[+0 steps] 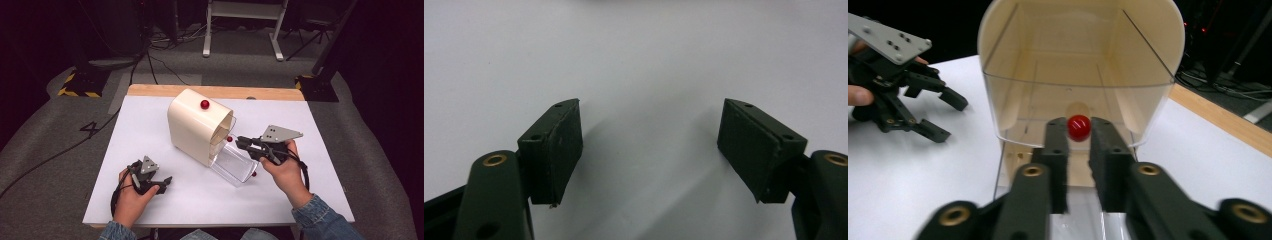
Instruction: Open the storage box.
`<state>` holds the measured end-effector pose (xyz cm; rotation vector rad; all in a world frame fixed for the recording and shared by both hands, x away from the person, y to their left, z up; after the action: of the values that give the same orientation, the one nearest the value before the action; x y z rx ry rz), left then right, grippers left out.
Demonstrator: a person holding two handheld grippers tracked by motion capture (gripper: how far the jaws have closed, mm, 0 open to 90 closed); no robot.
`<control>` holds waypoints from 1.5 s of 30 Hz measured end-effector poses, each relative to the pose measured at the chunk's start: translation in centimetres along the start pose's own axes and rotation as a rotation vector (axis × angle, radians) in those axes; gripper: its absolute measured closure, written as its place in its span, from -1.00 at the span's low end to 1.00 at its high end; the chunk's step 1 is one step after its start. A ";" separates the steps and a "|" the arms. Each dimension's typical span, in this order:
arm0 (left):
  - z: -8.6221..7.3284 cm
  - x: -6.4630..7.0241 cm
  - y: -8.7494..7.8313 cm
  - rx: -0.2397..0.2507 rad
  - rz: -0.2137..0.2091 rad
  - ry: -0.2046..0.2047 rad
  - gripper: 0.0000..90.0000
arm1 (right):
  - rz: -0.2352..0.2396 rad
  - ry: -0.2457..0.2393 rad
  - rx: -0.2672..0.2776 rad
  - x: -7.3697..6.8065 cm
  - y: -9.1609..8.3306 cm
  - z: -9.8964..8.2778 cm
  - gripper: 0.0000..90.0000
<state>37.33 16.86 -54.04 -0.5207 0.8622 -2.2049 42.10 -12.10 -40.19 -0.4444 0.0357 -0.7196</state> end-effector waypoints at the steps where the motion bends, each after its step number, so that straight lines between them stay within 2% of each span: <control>1: 0.0 0.0 0.0 -0.001 0.000 0.000 -0.41 | -0.004 0.004 -0.003 0.1 0.2 -0.1 0.64; 3: 0.0 0.0 0.0 0.000 0.000 0.001 -0.41 | -0.012 0.012 -0.007 0.1 0.9 -0.3 0.39; 6: 0.0 0.0 0.0 0.001 0.001 0.001 -0.41 | -0.022 0.023 -0.018 0.2 2.0 -0.6 0.28; 11: 0.0 0.0 0.0 0.001 0.001 0.002 -0.41 | -0.018 0.043 -0.021 0.3 3.1 -1.0 0.39; 15: 0.0 0.0 0.0 0.004 0.001 0.004 -0.41 | 0.006 0.051 -0.022 0.1 3.4 -1.0 0.54; 17: 0.0 0.0 0.0 0.000 0.002 0.004 -0.41 | 0.014 0.047 -0.028 -0.1 3.4 -1.0 0.64; 22: 0.0 0.0 0.0 0.000 0.001 0.003 -0.41 | 0.008 0.028 -0.022 -0.2 3.2 -0.9 0.65; 29: 0.0 0.0 0.0 0.004 0.002 0.004 -0.41 | 0.007 0.024 -0.016 -0.2 1.8 -1.0 0.65; 39: 0.0 0.0 0.0 0.003 0.002 0.004 -0.41 | 0.007 0.050 -0.009 0.3 -2.0 -2.0 0.65; 45: 0.0 0.0 0.0 0.003 0.001 0.004 -0.41 | 0.005 0.058 -0.019 0.5 -3.6 -3.1 0.65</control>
<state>37.35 16.86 -54.05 -0.5147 0.8609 -2.2061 39.61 -15.98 -41.47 -0.4417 0.0980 -0.7273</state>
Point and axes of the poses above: each handheld gripper's, and its own axes: y roughly forward along the jaws, z roughly out of its top, x roughly to its right, the point moved 8 cm from there along y, roughly forward along the jaws, and after that the axes turned 8 degrees about -z, right-handed, at the moved point
